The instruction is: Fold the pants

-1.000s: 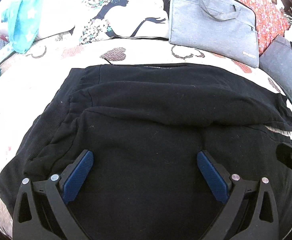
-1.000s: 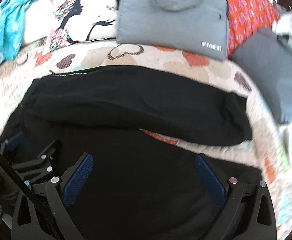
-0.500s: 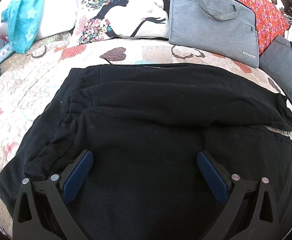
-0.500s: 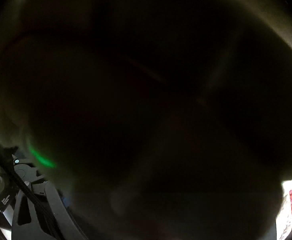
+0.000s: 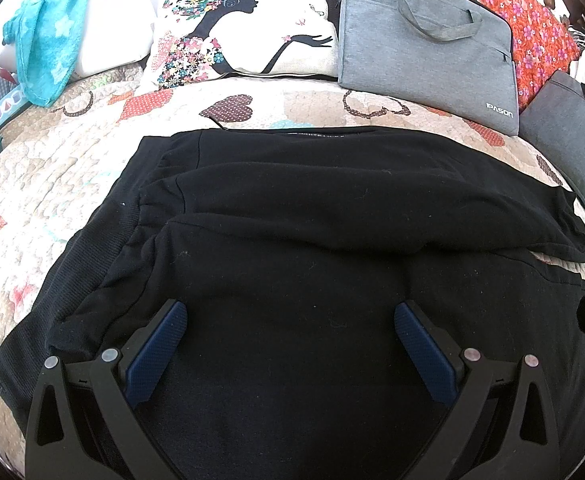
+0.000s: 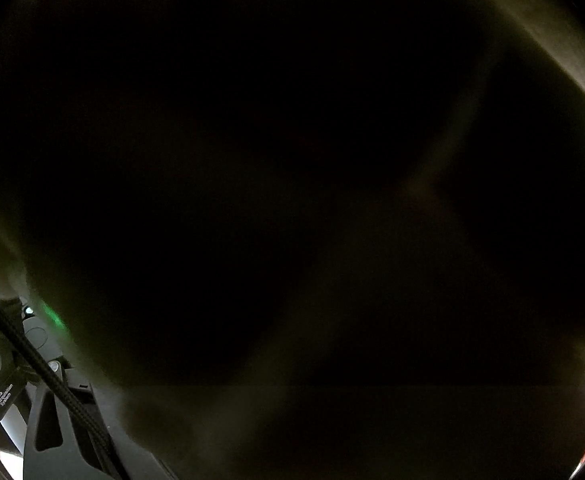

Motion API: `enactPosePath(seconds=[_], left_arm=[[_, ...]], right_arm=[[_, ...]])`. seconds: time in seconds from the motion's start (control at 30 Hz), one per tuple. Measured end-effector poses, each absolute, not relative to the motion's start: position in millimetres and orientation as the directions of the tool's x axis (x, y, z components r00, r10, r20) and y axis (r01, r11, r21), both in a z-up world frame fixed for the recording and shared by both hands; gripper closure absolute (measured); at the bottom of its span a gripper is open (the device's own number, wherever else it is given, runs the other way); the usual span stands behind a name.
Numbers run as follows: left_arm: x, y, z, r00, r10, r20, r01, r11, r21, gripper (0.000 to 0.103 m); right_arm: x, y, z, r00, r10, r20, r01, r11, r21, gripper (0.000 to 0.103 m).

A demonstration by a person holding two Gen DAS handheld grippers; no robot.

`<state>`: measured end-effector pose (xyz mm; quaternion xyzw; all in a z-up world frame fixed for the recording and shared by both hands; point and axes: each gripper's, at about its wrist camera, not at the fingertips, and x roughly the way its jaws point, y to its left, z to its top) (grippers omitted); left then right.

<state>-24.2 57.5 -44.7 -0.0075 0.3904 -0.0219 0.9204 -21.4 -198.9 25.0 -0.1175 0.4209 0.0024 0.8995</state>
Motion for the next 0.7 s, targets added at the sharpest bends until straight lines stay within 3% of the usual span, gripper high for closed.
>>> enactPosePath(seconds=[0.7], left_arm=[[-24, 54, -45, 0.694, -0.041, -0.718, 0.027, 0.999, -0.031, 0.000]], right_arm=[[-19, -219, 17, 0.620, -0.110, -0.777, -0.102, 0.970, -0.219, 0.000]])
